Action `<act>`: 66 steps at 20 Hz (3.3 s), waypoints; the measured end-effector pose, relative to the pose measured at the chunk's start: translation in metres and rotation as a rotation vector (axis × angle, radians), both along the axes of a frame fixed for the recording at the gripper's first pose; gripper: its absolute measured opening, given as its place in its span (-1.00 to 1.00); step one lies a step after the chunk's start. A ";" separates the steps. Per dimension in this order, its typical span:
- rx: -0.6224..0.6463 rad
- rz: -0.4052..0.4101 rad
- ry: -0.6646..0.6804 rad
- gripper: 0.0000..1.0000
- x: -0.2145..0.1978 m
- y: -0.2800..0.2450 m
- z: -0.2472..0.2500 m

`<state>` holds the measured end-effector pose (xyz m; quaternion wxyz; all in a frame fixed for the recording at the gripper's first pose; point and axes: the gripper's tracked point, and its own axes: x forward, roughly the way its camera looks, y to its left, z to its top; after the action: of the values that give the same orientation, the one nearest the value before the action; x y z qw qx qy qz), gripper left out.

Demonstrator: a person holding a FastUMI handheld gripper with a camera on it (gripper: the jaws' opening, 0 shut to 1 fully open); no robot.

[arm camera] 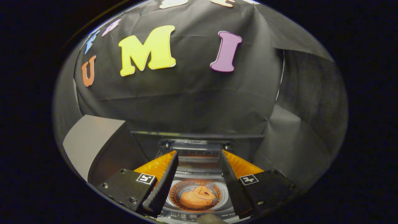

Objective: Put the clothes into the washing machine and then close the washing machine lid.

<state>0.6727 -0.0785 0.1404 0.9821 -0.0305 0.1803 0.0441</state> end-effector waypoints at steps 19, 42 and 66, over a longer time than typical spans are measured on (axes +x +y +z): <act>-0.015 -0.024 0.053 0.68 0.097 0.026 0.010; 0.044 0.006 -0.080 0.98 0.097 0.018 -0.018; 0.046 0.001 -0.188 0.98 0.013 0.011 -0.046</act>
<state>0.6858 -0.0678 0.0940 0.9951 -0.0122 0.0864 0.0458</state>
